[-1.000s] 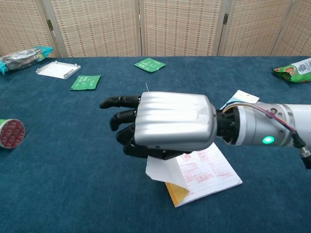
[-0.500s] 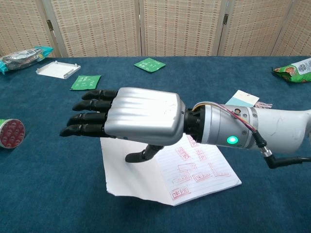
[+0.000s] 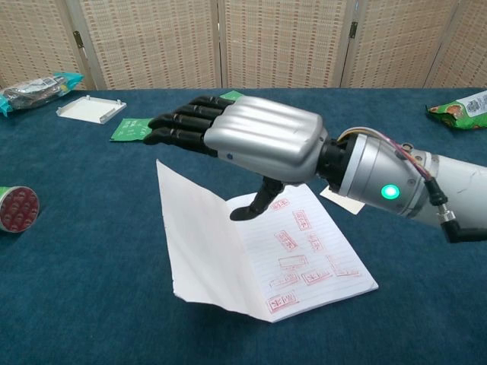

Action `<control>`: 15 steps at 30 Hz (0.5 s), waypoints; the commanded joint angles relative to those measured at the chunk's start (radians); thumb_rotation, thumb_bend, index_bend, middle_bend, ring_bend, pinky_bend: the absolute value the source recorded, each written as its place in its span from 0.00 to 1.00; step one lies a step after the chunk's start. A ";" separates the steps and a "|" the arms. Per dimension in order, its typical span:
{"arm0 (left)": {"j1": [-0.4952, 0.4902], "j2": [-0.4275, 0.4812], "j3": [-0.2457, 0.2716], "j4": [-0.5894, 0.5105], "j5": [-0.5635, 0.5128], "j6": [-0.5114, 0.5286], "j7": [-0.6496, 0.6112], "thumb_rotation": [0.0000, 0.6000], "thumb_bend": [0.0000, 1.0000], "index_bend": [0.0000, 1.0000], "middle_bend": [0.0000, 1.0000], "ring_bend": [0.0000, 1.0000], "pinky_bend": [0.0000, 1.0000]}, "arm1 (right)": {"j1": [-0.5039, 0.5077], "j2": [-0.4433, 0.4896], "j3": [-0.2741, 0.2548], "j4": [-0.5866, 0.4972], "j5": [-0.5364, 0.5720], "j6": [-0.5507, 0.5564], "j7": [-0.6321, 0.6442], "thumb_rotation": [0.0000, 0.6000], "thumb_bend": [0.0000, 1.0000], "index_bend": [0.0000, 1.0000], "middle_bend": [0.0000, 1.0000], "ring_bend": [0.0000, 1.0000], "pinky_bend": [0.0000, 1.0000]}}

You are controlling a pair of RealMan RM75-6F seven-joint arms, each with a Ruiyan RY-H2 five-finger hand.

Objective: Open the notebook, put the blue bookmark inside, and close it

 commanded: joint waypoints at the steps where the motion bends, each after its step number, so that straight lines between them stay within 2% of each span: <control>1: -0.002 -0.002 0.001 -0.001 0.002 -0.002 0.003 1.00 0.25 0.19 0.25 0.18 0.18 | -0.024 0.033 -0.002 -0.036 0.024 -0.007 0.001 1.00 0.05 0.00 0.02 0.00 0.00; 5: -0.006 -0.002 0.002 -0.006 0.003 -0.009 0.011 1.00 0.25 0.19 0.25 0.18 0.18 | -0.043 0.047 -0.031 -0.057 0.041 -0.040 0.010 1.00 0.05 0.00 0.02 0.00 0.00; 10: -0.010 -0.004 0.003 -0.014 0.007 -0.012 0.020 1.00 0.25 0.19 0.25 0.18 0.18 | -0.053 0.002 -0.058 -0.035 0.045 -0.084 0.005 1.00 0.05 0.00 0.04 0.00 0.00; 13: -0.011 -0.002 0.004 -0.017 0.006 -0.015 0.024 1.00 0.25 0.19 0.25 0.18 0.18 | -0.047 -0.028 -0.064 -0.019 0.052 -0.119 0.026 1.00 0.11 0.00 0.06 0.03 0.00; 15: -0.010 0.000 0.004 -0.019 0.004 -0.014 0.024 1.00 0.25 0.19 0.25 0.18 0.18 | -0.040 -0.043 -0.060 -0.011 0.058 -0.139 0.031 1.00 0.19 0.00 0.08 0.05 0.00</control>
